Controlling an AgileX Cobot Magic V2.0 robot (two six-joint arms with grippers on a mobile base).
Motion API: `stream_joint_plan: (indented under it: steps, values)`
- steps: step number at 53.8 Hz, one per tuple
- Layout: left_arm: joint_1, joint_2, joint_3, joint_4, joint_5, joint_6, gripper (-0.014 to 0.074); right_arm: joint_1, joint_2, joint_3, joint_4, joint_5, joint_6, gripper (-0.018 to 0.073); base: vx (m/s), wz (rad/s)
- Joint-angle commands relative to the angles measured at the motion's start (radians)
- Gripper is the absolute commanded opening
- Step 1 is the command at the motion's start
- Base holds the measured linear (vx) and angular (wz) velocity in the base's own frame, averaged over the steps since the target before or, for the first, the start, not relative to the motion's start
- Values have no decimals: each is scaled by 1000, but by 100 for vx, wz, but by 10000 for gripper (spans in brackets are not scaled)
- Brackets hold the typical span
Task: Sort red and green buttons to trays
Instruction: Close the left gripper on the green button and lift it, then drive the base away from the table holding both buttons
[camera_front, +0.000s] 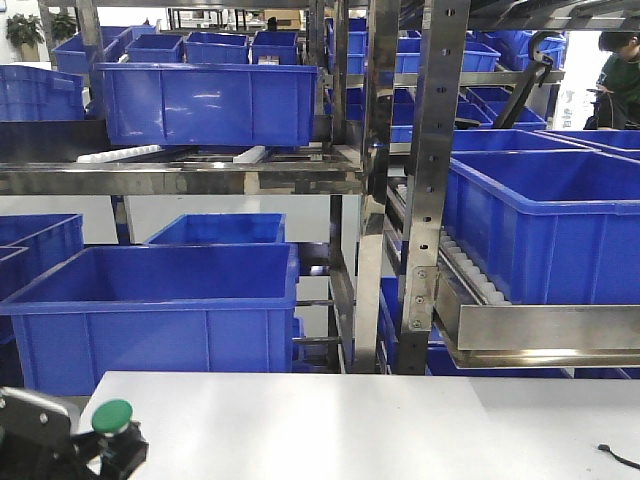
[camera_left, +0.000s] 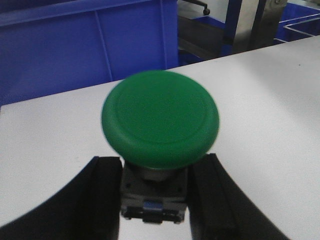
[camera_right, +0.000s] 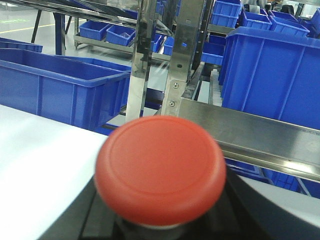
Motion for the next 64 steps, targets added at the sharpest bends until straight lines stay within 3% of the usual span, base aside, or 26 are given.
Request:
stream_joint_plan:
  steps: [1, 7, 10, 24, 34, 42, 64]
  values:
    - [-6, -155, -67, 84, 153, -108, -1, -2, 2, -31, 20, 3, 1, -9, 0, 0]
    - [-12, -309, -118, 233, 401, -255, -1, -2, 2, -31, 20, -1, 1, -9, 0, 0]
    - [-20, -376, -121, 262, 471, -299, -1, -2, 2, -31, 20, -5, 1, -9, 0, 0]
    - [-136, -687, -77, 186, 753, -308, -1, -2, 2, -31, 20, -12, 1, -9, 0, 0]
    - [-171, -837, -28, 100, 820, -278, -1, -2, 2, -31, 20, -12, 1, -9, 0, 0]
    - [-171, -887, -3, 103, 867, -284, -1, -2, 2, -31, 20, -7, 2, -9, 0, 0]
    - [-171, -884, 0, 103, 866, -284, -1, -2, 2, -31, 20, -8, 2, -9, 0, 0]
